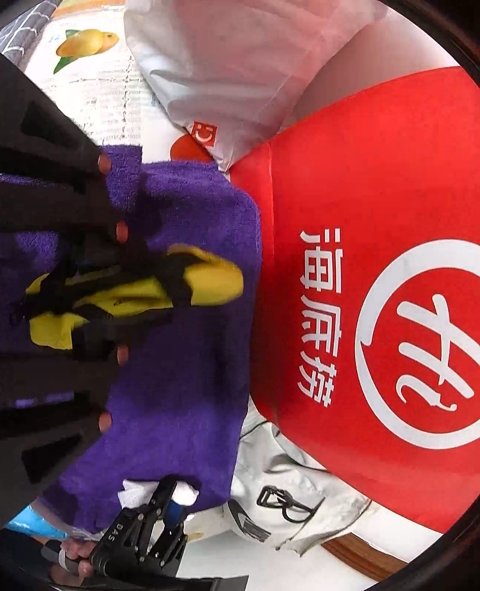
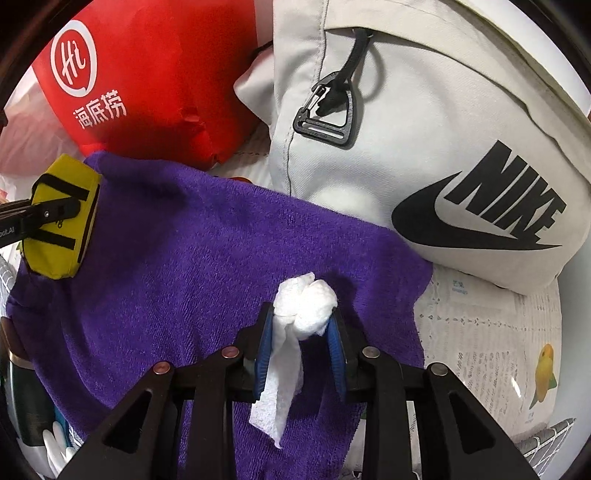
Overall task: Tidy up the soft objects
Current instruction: 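Open both tools to drop the pouch and tissue onto the purple towel, then grasp the white sponge pad with the left tool while the right tool grasps the clear plastic bag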
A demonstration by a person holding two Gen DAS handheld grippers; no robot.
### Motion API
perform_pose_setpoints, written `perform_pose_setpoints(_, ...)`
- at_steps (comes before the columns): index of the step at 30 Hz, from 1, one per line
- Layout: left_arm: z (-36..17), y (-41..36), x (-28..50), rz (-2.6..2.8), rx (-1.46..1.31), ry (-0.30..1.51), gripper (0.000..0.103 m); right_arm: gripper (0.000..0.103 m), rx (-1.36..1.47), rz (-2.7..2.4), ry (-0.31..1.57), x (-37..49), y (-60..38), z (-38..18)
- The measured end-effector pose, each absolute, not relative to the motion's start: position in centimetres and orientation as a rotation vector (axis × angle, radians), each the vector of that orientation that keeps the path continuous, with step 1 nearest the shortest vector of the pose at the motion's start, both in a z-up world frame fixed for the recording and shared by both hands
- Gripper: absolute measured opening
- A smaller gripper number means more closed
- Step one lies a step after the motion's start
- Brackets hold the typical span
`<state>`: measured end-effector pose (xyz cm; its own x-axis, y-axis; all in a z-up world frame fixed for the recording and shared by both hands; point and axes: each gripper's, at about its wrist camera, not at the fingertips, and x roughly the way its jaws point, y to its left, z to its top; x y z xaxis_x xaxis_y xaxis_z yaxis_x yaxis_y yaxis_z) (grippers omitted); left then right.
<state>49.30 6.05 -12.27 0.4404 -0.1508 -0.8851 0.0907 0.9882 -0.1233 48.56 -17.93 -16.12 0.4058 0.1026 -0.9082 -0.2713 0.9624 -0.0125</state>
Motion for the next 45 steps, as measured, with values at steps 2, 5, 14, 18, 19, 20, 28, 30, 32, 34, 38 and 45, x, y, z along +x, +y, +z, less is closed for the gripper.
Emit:
perform_pose_setpoints(2,-12.1,6.3,49.2,-0.125,-0.048,1.105,0.046,0.034,-0.167,0.242,1.128,48.5,-17.8,-16.1)
perform_pose_setpoints(5,-11.2,6.5,48.8,-0.122,-0.046,1.08,0.051,0.043,-0.16,0.248,1.121,48.0,-17.4,-15.9)
perform_pose_setpoints(14,-8.6,7.3,46.5,-0.055,0.02,1.037,0.057,0.06,-0.157,0.221,1.076,45.8,-17.3,-12.8)
perform_pose_setpoints(18,-6.9,8.2,43.8,-0.037,0.016,1.018,0.057,0.06,-0.128,0.219,1.049,43.9,-18.1,-10.5)
perform_pose_setpoints(19,-6.6,8.2,43.1,-0.036,0.014,1.012,0.057,0.06,-0.121,0.219,1.042,43.2,-18.2,-10.0)
perform_pose_setpoints(20,-6.0,8.4,42.1,-0.033,0.011,1.003,0.057,0.06,-0.114,0.224,1.036,42.4,-18.2,-9.4)
perform_pose_setpoints(28,-3.8,9.7,34.1,-0.02,0.006,0.969,0.057,0.06,-0.091,0.255,0.986,36.4,-19.0,-6.8)
perform_pose_setpoints(30,-4.0,9.8,31.8,-0.025,0.0,0.971,0.057,0.06,-0.088,0.261,0.977,34.5,-19.2,-6.3)
perform_pose_setpoints(32,-4.2,10.1,29.1,-0.031,-0.006,0.971,0.058,0.06,-0.083,0.269,0.967,32.4,-18.9,-6.1)
perform_pose_setpoints(34,-4.3,10.4,26.8,-0.04,-0.011,0.969,0.064,0.06,-0.08,0.277,0.957,30.8,-18.5,-5.8)
perform_pose_setpoints(38,-5.2,11.1,22.1,-0.106,-0.061,0.948,0.07,0.06,-0.069,0.293,0.948,27.3,-17.8,-6.2)
perform_pose_setpoints(45,-8.8,10.2,16.5,-0.186,-0.001,0.966,0.079,0.06,-0.062,0.306,0.959,22.1,-17.2,-7.9)
